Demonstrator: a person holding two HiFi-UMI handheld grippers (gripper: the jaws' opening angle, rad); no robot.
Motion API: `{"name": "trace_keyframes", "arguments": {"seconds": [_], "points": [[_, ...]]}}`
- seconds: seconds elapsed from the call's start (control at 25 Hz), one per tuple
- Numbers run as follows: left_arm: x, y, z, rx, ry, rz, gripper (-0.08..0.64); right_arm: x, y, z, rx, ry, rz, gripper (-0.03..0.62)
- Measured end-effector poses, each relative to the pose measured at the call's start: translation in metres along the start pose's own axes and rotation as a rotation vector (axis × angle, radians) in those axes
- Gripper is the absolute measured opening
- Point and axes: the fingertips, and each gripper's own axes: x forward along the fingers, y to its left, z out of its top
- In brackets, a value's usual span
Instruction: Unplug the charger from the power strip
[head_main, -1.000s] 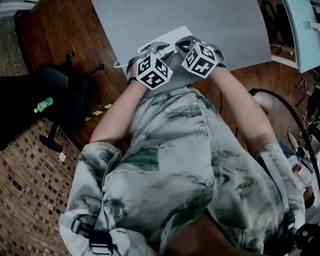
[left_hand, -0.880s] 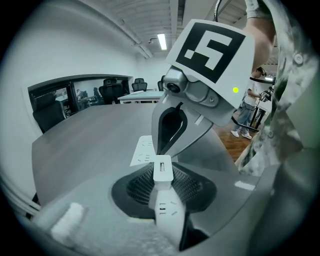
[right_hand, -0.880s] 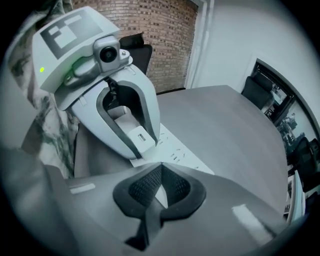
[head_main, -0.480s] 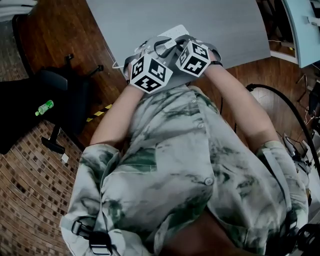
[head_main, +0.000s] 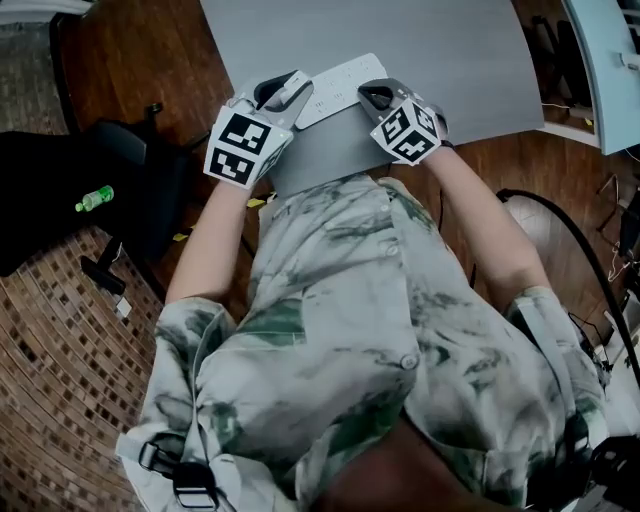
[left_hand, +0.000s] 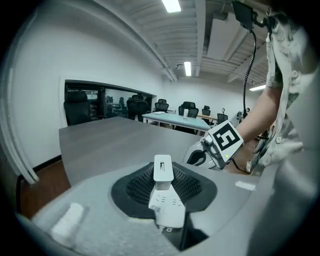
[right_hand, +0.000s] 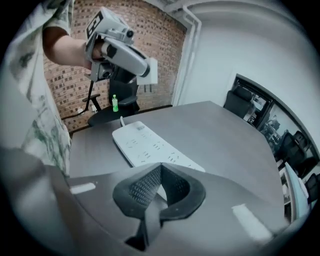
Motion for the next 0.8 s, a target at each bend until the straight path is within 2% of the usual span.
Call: {"name": "trace_keyframes", "arguments": {"seconds": [0.08, 0.16, 0.4, 0.68, 0.8], "points": [[-0.018, -0.001, 0.000, -0.045, -0.025, 0.022, 0.103, -0.019, 0.002, 0.005, 0.032, -0.062, -0.018, 0.002], [-0.037, -0.009, 0.004, -0.059, -0.053, 0.049, 0.103, -0.045, 0.011, 0.008, 0.051, -0.122, -0.026, 0.002], [-0.091, -0.055, 0.009, -0.033, -0.086, 0.140, 0.103, -0.134, 0.051, -0.006, 0.072, -0.241, -0.029, 0.002], [-0.155, -0.153, 0.014, -0.046, -0.130, 0.267, 0.104, -0.237, 0.100, -0.040, 0.048, -0.386, -0.034, 0.003], [-0.180, -0.200, 0.002, -0.084, -0.137, 0.302, 0.104, -0.268, 0.130, -0.062, 0.053, -0.403, -0.027, 0.003]]}}
